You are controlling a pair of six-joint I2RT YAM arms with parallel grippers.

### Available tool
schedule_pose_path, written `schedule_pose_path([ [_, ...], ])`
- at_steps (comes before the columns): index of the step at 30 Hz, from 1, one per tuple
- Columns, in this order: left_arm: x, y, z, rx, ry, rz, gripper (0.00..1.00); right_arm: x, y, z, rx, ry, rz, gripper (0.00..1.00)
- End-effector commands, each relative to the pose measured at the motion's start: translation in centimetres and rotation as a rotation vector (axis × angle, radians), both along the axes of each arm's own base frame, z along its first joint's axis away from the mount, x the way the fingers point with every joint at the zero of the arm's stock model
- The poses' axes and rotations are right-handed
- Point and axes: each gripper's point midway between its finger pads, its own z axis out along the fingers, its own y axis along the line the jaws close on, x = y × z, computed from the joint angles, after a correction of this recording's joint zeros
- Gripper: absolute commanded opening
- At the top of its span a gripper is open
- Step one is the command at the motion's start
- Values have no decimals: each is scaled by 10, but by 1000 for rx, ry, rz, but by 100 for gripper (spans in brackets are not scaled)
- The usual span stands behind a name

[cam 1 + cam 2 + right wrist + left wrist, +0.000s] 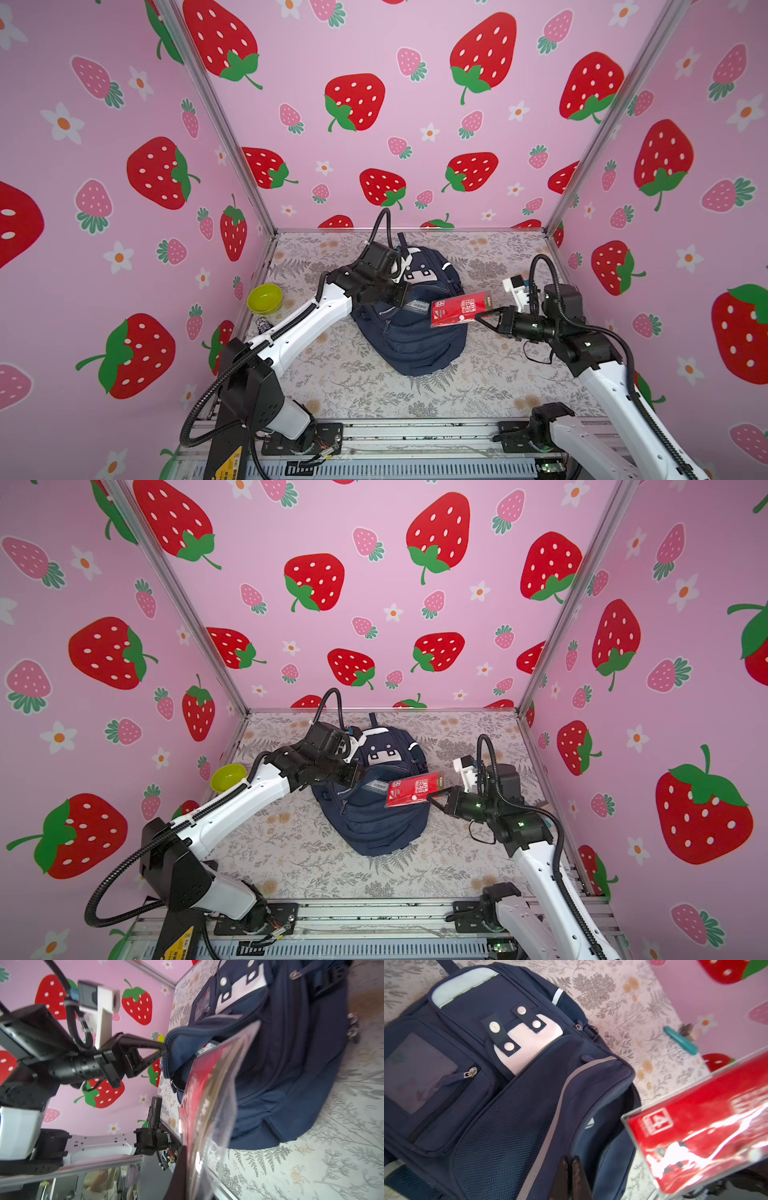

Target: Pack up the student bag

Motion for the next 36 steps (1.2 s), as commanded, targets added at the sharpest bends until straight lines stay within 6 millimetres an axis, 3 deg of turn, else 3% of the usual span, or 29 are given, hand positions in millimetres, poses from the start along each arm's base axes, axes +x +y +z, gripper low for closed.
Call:
schedule_pose_path([
  [1, -3, -30, 40, -250, 4, -83, 0, 1, 18, 8, 62, -26, 1, 0],
  [5, -10, -34, 43, -290, -2, -123, 0, 0, 38, -2, 96, -7, 13, 0],
  [12, -17, -32, 48, -297, -21, -149, 0, 24, 68, -5, 120, -20, -2, 0],
  [19, -23, -31, 48, -299, -39, -181, 0, 41, 92, -24, 98, -4, 0, 0],
  [27, -27, -36, 53, -335, -38, -211, 0, 71, 139, -33, 40, -33, -7, 0],
  [31, -29, -35, 52, -336, -36, -217, 0, 92, 139, -51, -15, -9, -107, 0],
  [36, -31, -30, 48, -323, -49, -212, 0, 98, 132, -55, -23, -7, -149, 0],
])
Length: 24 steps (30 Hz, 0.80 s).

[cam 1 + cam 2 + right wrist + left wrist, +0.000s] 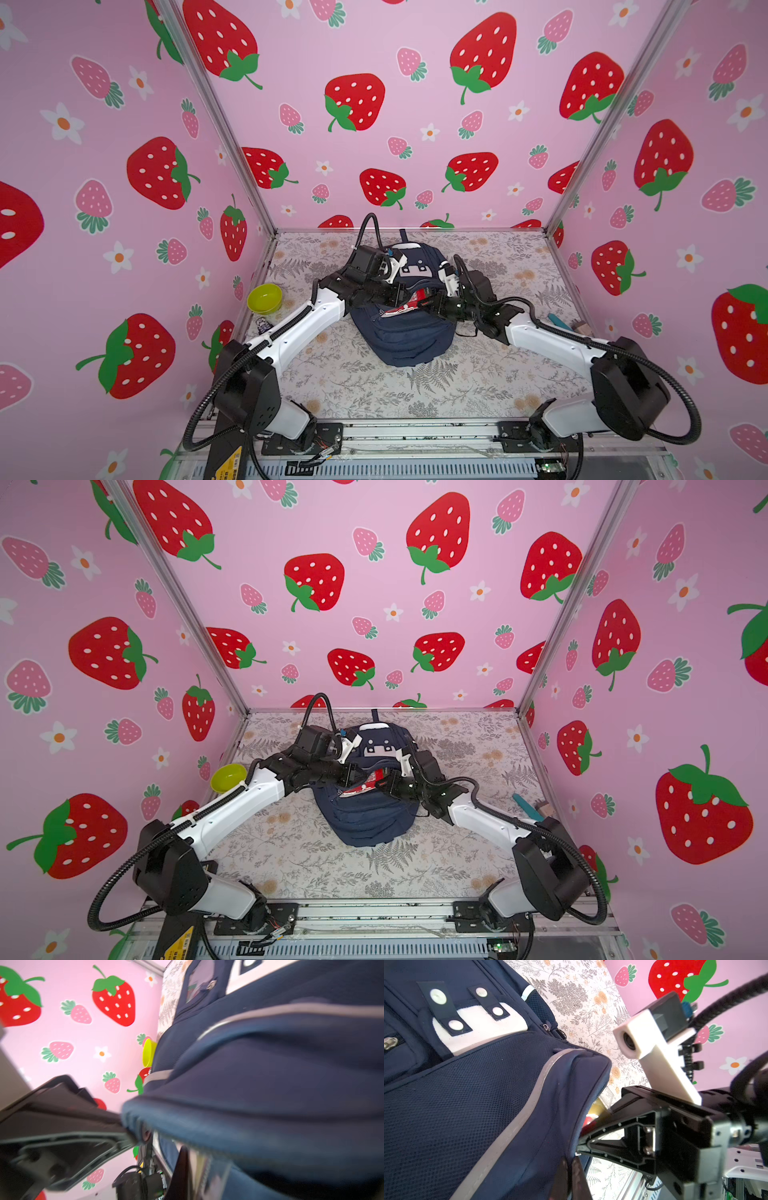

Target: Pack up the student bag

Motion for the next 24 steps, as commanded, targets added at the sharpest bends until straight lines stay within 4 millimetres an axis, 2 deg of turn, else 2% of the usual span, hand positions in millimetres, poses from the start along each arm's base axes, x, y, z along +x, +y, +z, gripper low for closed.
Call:
schedule_pose_path([
  [1, -27, -26, 53, -172, -90, -154, 0, 19, -2, 14, 19, -70, -88, 0],
  [5, -20, -21, 48, -164, -76, -131, 0, 12, -12, 17, 16, -78, -77, 0],
  [12, -13, -15, 49, -157, -89, -108, 0, 4, -52, 22, 41, -75, -142, 0],
  [14, -13, -14, 48, -160, -87, -107, 0, 5, -57, 22, 45, -74, -155, 0],
  [20, -16, -19, 55, -200, -82, -127, 0, 14, -33, 21, 74, -61, -107, 0],
  [24, -19, -21, 59, -224, -84, -137, 0, 21, 1, 30, 89, -76, -31, 0],
])
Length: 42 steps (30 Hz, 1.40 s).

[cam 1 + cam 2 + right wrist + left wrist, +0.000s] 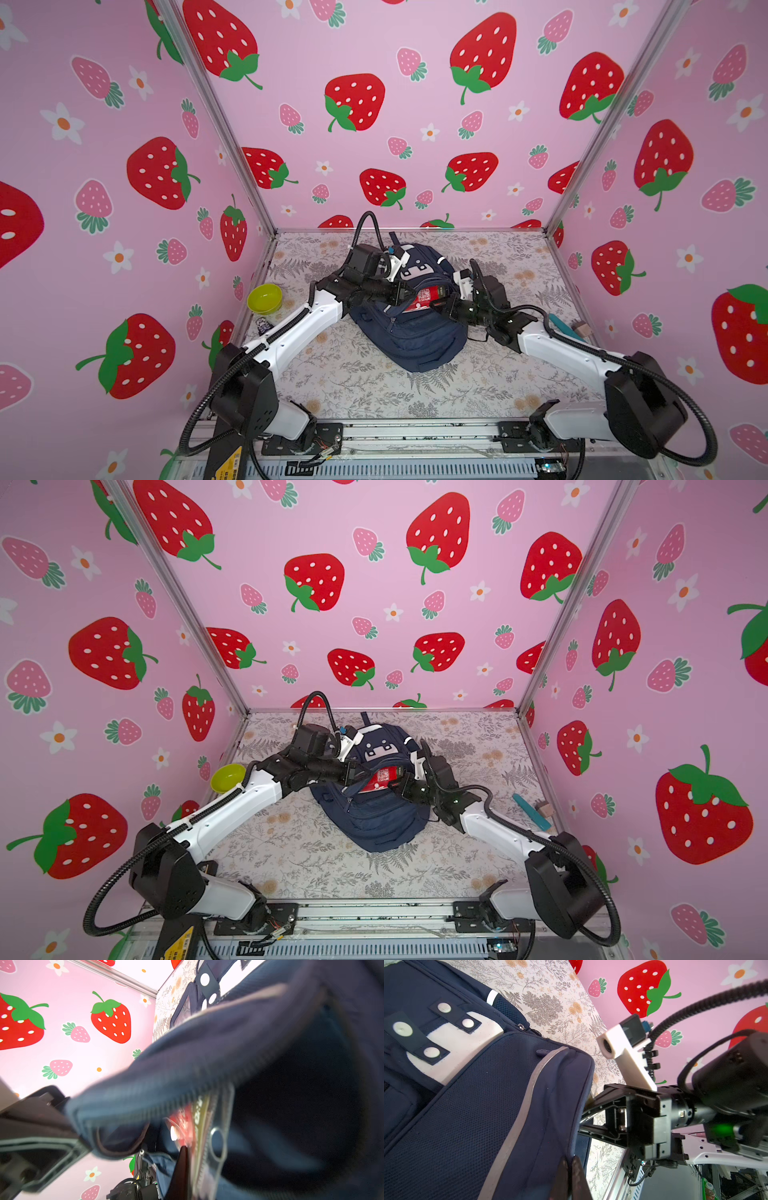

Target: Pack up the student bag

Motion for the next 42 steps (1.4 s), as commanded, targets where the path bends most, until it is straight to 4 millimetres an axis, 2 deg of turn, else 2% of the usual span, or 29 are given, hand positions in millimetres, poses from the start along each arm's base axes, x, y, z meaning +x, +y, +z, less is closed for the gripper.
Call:
schedule_pose_path([
  [1, -12, -9, 38, -116, -68, -70, 0, 12, 36, 32, 69, -70, 66, 0],
  [4, -13, -9, 38, -114, -70, -74, 0, 16, 54, 19, -9, -46, 115, 3],
  [5, -14, -8, 39, -113, -74, -74, 0, 20, 51, 14, -52, -48, 106, 13],
  [6, -14, -7, 39, -111, -76, -72, 0, 26, 43, 12, -100, -59, 83, 30],
  [8, -15, -6, 38, -110, -79, -68, 0, 36, 27, 15, -162, -84, 41, 47],
  [12, -16, -5, 33, -107, -71, -70, 0, 45, -7, 26, -255, -125, -19, 57],
  [16, -13, -4, 33, -115, -67, -64, 0, 40, -33, 21, -361, -132, -48, 55],
  [17, -12, -5, 33, -119, -69, -62, 0, 38, -38, 22, -372, -137, -53, 52],
  [18, -11, -5, 34, -123, -70, -59, 0, 35, -41, 21, -382, -143, -56, 46],
  [20, -11, -5, 34, -130, -66, -59, 0, 27, -40, 17, -375, -144, -33, 30],
  [23, -10, -6, 32, -131, -58, -61, 0, 15, -24, 12, -353, -145, 22, 23],
  [26, -10, -6, 32, -130, -57, -60, 0, 11, -8, 10, -333, -151, 52, 21],
  [31, -11, -5, 33, -131, -58, -55, 0, 22, 3, 7, -317, -159, 48, 17],
  [38, -11, -2, 29, -128, -46, -47, 0, 43, 3, -7, -359, -159, 32, 12],
  [42, -9, -1, 24, -117, -33, -37, 0, 47, 4, 1, -357, -179, 26, 18],
])
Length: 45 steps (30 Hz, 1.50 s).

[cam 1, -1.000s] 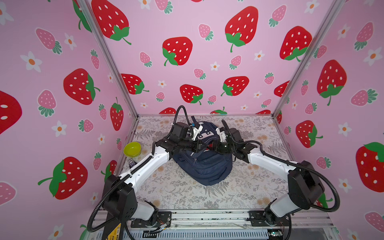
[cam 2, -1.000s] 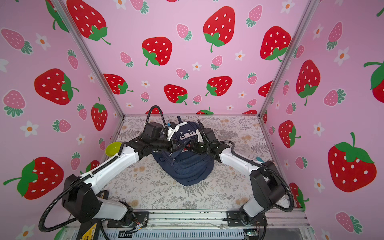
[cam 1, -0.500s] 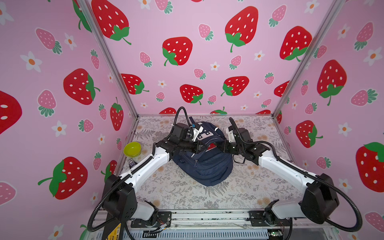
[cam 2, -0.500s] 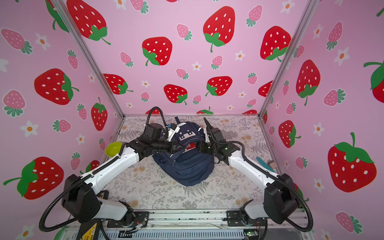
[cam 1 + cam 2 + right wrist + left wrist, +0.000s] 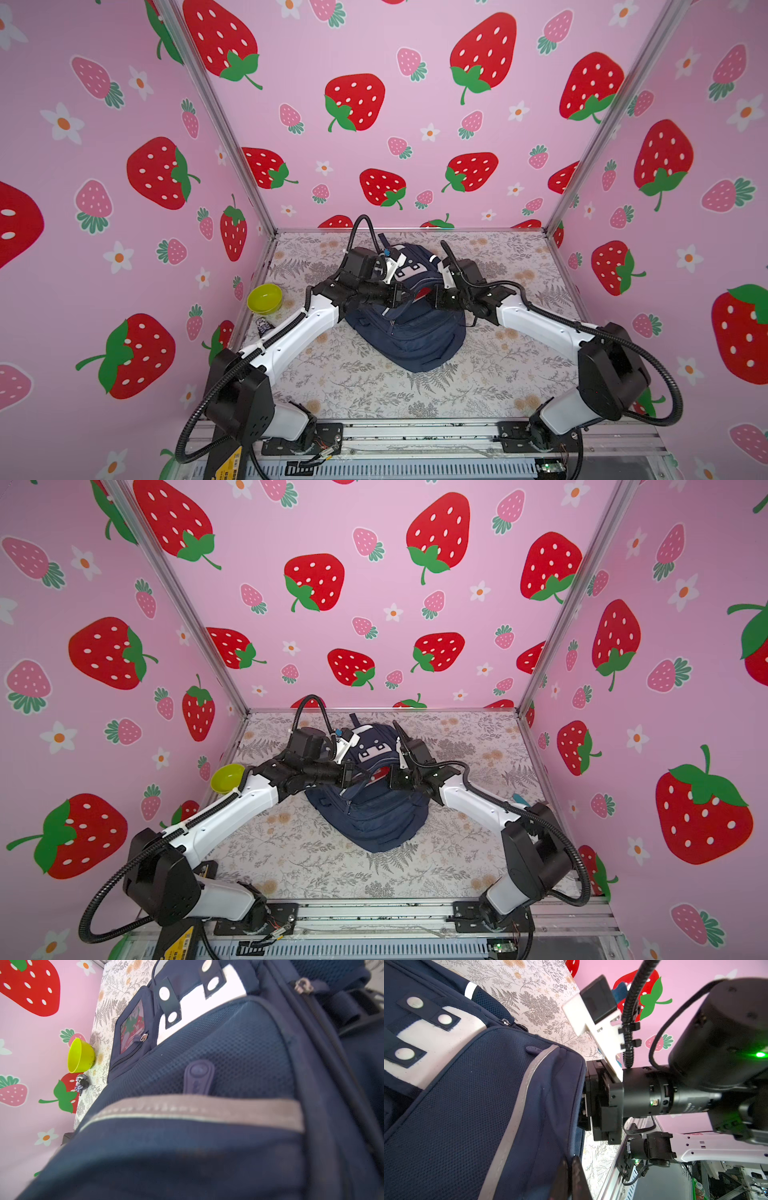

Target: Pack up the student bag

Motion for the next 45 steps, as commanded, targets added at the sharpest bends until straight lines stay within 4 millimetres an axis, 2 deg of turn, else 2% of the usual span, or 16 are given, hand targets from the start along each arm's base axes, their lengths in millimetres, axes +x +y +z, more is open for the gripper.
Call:
schedule_pose_path([
  [1, -4, -7, 25, -75, -49, -46, 0, 12, 3, 26, 27, -71, -10, 20],
  [6, 2, -3, 26, -79, -19, -11, 0, 6, -7, 35, 7, -89, -11, 36],
  [9, 4, 0, 32, -86, -3, 19, 25, -2, -18, 34, -33, -88, -22, 40],
  [12, 6, 7, 41, -89, -14, 68, 35, -12, -32, 34, -81, -99, -42, 40],
  [17, 12, 32, 45, -79, 3, 205, 42, -30, -47, 40, -99, -127, -71, 40],
  [19, 13, 45, 42, -88, 31, 260, 42, -43, -53, 35, -129, -125, -75, 40],
  [22, 6, 64, 30, -113, 89, 333, 42, -58, -57, 32, -157, -146, -91, 40],
  [25, -8, 77, 9, -138, 153, 370, 43, -73, -55, 28, -172, -176, -100, 40],
  [29, -28, 83, -22, -181, 277, 387, 43, -94, -41, 18, -168, -177, -88, 40],
  [32, -39, 85, -33, -212, 326, 393, 44, -108, -18, 21, -177, -199, -56, 41],
  [40, -52, 92, -58, -234, 440, 451, 45, -134, 45, 30, -202, -235, 26, 47],
  [43, -51, 96, -58, -258, 456, 459, 47, -143, 66, 32, -189, -246, 46, 49],
  [45, -49, 96, -56, -279, 469, 451, 48, -146, 72, 29, -209, -244, 39, 50],
])
